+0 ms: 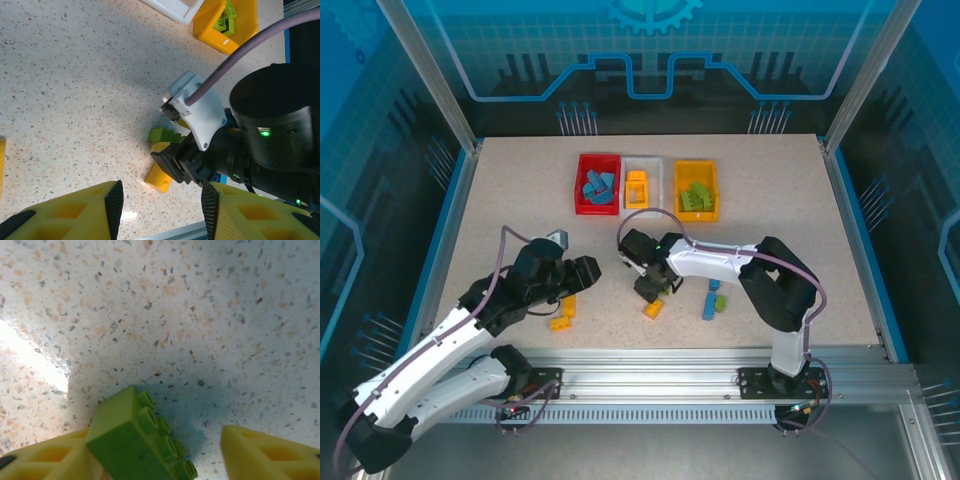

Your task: Sort the legos into containers by color

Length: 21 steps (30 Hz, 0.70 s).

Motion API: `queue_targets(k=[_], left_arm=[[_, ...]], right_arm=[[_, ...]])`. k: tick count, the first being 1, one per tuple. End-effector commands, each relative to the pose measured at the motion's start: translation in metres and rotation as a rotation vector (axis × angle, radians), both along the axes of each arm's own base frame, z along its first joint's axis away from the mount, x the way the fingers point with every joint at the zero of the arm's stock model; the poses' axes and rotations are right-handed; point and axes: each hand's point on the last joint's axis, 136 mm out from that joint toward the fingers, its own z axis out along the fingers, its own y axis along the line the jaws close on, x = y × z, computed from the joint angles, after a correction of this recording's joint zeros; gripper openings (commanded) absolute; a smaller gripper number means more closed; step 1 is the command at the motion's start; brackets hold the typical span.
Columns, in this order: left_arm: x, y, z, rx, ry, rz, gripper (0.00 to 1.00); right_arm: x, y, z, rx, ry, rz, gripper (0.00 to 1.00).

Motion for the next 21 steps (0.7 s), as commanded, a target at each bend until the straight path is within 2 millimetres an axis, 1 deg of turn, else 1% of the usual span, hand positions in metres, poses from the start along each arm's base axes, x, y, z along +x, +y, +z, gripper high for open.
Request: queue_targets(k=[1, 3, 6, 9, 11, 14, 17, 18, 19, 21], left_arm=[[-0.002, -0.008, 0.002, -0.027, -0.002, -0.030, 0.48], [-0.003, -0.011, 0.000, -0.039, 0.000, -0.044, 0.48], [-0.004, -0.013, -0.009, -0.052, 0.014, -0.050, 0.48], [-0.005, -0.014, -0.019, -0.072, 0.036, -0.036, 0.48], [-0.006, -0.015, -0.024, -0.088, 0.048, -0.028, 0.49], [-0.002, -0.020, -0.023, -0.118, 0.043, -0.028, 0.49], [0.008, -0.031, -0.017, -0.137, 0.026, -0.040, 0.50], [0.013, -0.036, -0.015, -0.142, 0.022, -0.049, 0.50], [0.017, -0.042, -0.012, -0.146, 0.018, -0.060, 0.50], [0.028, -0.052, -0.008, -0.154, 0.007, -0.077, 0.50]], right_arm=[[0.000, -0.003, -0.006, -0.009, 0.019, -0.014, 0.52], [0.001, -0.006, -0.007, -0.008, 0.020, -0.026, 0.46], [0.007, -0.010, -0.007, 0.008, 0.018, -0.054, 0.36], [0.017, -0.015, -0.002, 0.033, -0.002, -0.097, 0.24], [0.024, -0.019, 0.006, 0.058, -0.020, -0.129, 0.20], [0.042, -0.031, 0.030, 0.104, -0.069, -0.206, 0.17], [0.068, -0.051, 0.065, 0.168, -0.137, -0.311, 0.16], [0.081, -0.061, 0.079, 0.199, -0.157, -0.358, 0.16], [0.092, -0.070, 0.088, 0.221, -0.170, -0.404, 0.16], [0.114, -0.084, 0.101, 0.251, -0.192, -0.474, 0.16]])
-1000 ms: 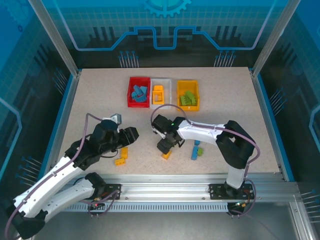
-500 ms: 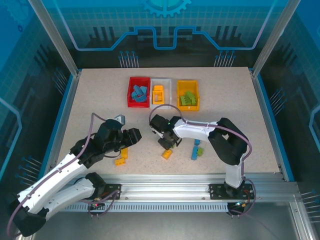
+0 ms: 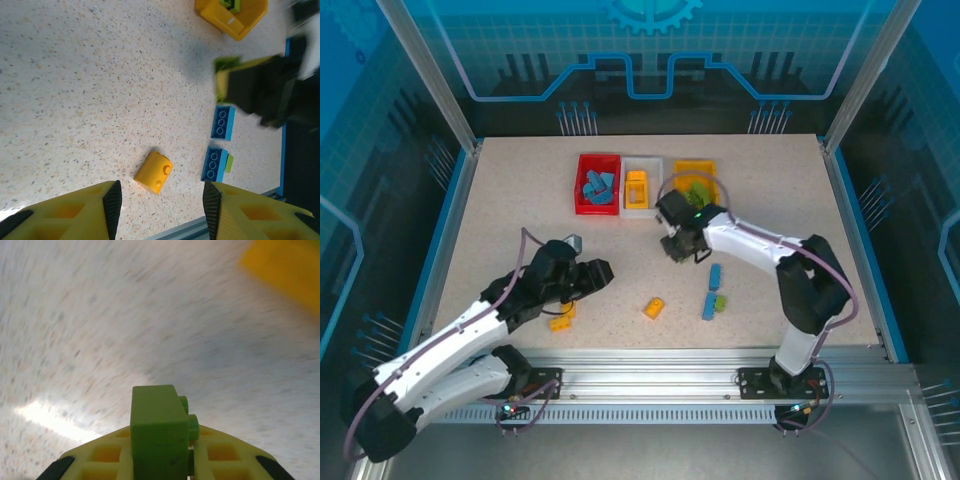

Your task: Sort the legos into containers by color

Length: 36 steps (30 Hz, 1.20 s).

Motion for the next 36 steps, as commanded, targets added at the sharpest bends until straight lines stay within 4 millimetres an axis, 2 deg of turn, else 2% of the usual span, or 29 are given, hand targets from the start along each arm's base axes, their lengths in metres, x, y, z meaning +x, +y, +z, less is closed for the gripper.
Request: queue_targets(k=[1, 5, 10, 13, 16, 20, 23, 26, 29, 31, 36], left_arm=[[0.021, -0.029, 0.032, -0.084, -0.075, -0.048, 0.50], [0.044, -0.047, 0.044, -0.064, -0.110, -0.081, 0.50], [0.073, -0.068, 0.062, -0.030, -0.163, -0.117, 0.50], [0.089, -0.076, 0.070, 0.014, -0.186, -0.129, 0.50], [0.104, -0.078, 0.077, 0.071, -0.206, -0.127, 0.50], [0.116, -0.080, 0.087, 0.118, -0.231, -0.128, 0.51], [0.118, -0.081, 0.089, 0.136, -0.235, -0.136, 0.50], [0.116, -0.076, 0.088, 0.159, -0.228, -0.130, 0.51], [0.109, -0.066, 0.084, 0.195, -0.199, -0.117, 0.51], [0.102, -0.056, 0.081, 0.223, -0.174, -0.104, 0.51], [0.069, -0.009, 0.055, 0.347, -0.045, -0.028, 0.55]], right_arm=[[0.038, -0.022, 0.037, 0.081, -0.062, -0.143, 0.15], [0.086, -0.037, 0.047, 0.145, -0.078, -0.245, 0.15], [0.142, -0.042, 0.036, 0.209, -0.054, -0.330, 0.15], [0.165, -0.045, 0.025, 0.230, -0.028, -0.370, 0.16], [0.181, -0.042, 0.015, 0.272, 0.005, -0.382, 0.17], [0.191, -0.038, 0.005, 0.311, 0.033, -0.385, 0.22], [0.195, -0.038, 0.004, 0.330, 0.044, -0.394, 0.32], [0.195, -0.040, 0.010, 0.349, 0.038, -0.398, 0.42], [0.193, -0.041, 0.026, 0.361, 0.008, -0.385, 0.49], [0.189, -0.039, 0.042, 0.373, -0.022, -0.370, 0.50], [0.165, -0.028, 0.093, 0.373, -0.141, -0.293, 0.50]])
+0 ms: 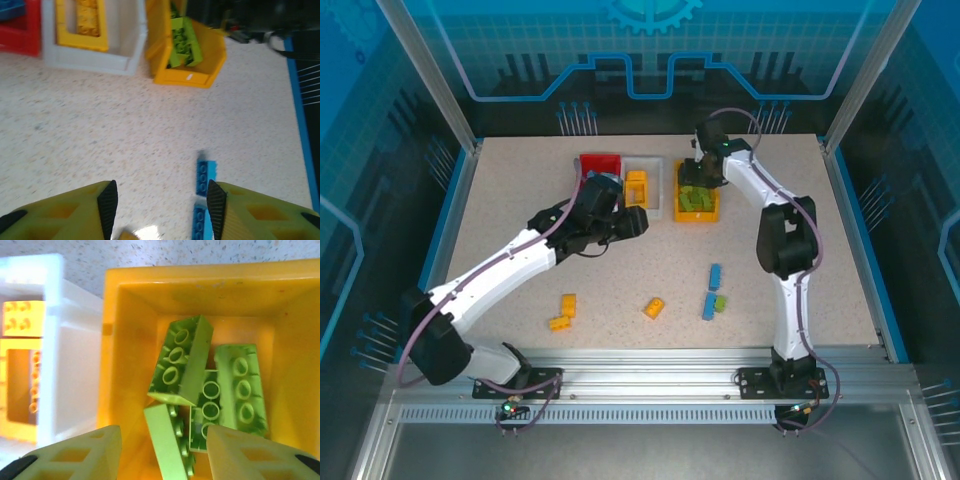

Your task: Sort the legos into containers by color

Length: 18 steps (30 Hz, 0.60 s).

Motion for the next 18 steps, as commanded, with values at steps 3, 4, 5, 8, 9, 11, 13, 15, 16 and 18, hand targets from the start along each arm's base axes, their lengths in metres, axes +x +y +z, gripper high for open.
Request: queue_targets(k=[3, 4, 5, 8, 9, 11, 13, 15, 16, 18], left_arm=[[-0.056, 0.067, -0.039, 0.161, 0.170, 0.133, 0.57], [-0.065, 0.075, -0.048, 0.173, 0.200, 0.151, 0.58], [-0.075, 0.086, -0.060, 0.198, 0.234, 0.169, 0.59], [-0.099, 0.112, -0.095, 0.241, 0.342, 0.213, 0.60], [-0.106, 0.119, -0.107, 0.251, 0.377, 0.220, 0.61], [-0.115, 0.130, -0.126, 0.265, 0.436, 0.239, 0.64], [-0.118, 0.138, -0.142, 0.273, 0.471, 0.241, 0.66], [-0.118, 0.143, -0.155, 0.276, 0.507, 0.238, 0.69], [-0.117, 0.143, -0.160, 0.271, 0.518, 0.229, 0.69], [-0.116, 0.141, -0.172, 0.281, 0.547, 0.199, 0.69]], right_arm=[[-0.042, 0.027, 0.096, 0.014, -0.244, 0.107, 0.53], [-0.054, 0.034, 0.099, 0.019, -0.260, 0.132, 0.54], [-0.070, 0.045, 0.101, 0.027, -0.276, 0.170, 0.56], [-0.126, 0.084, 0.093, 0.092, -0.283, 0.308, 0.61], [-0.148, 0.099, 0.086, 0.125, -0.273, 0.366, 0.63], [-0.193, 0.125, 0.076, 0.183, -0.258, 0.474, 0.66], [-0.237, 0.148, 0.069, 0.259, -0.247, 0.582, 0.70], [-0.281, 0.167, 0.065, 0.327, -0.236, 0.684, 0.73], [-0.297, 0.172, 0.061, 0.345, -0.226, 0.720, 0.74], [-0.324, 0.180, 0.051, 0.350, -0.191, 0.763, 0.75]])
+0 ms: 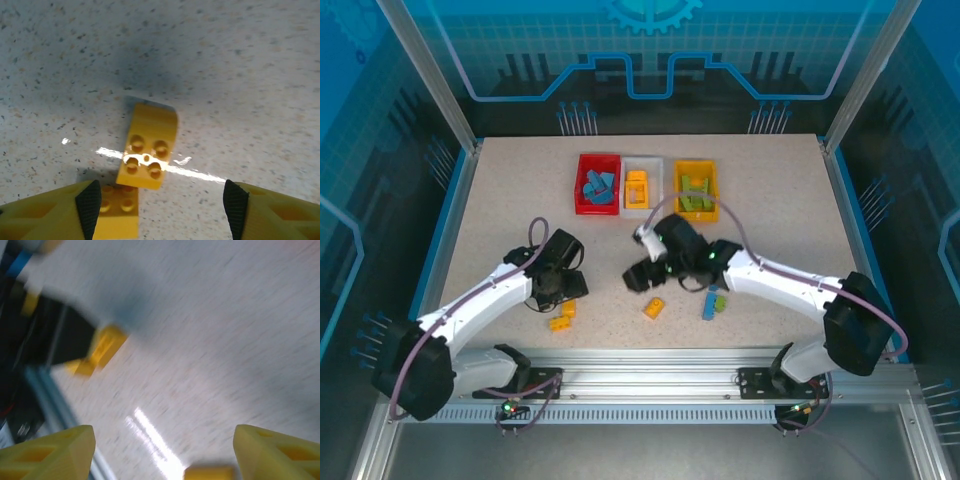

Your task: Sort the legos into containers by color

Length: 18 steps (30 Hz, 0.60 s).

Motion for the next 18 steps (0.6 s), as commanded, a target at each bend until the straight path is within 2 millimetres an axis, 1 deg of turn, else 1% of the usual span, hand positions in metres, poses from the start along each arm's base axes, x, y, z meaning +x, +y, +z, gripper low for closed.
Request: queue_targets(k=[1, 3, 6, 13, 18], left_arm=[[0.001, -0.007, -0.017, -0.031, 0.049, -0.061, 0.69], [0.000, -0.006, -0.027, -0.011, 0.085, -0.071, 0.69], [-0.002, -0.005, -0.038, 0.002, 0.108, -0.076, 0.67], [-0.011, 0.004, -0.048, 0.029, 0.115, -0.069, 0.62], [-0.010, -0.002, -0.058, 0.000, 0.124, -0.071, 0.50]], right_arm=[[-0.032, 0.025, 0.021, 0.129, -0.007, 0.083, 0.75], [-0.045, 0.029, 0.012, 0.122, 0.024, 0.093, 0.75], [-0.054, 0.034, 0.008, 0.115, 0.035, 0.098, 0.75], [-0.054, 0.047, 0.006, 0.108, 0.045, 0.102, 0.74], [-0.054, 0.049, 0.002, 0.100, 0.054, 0.096, 0.71]])
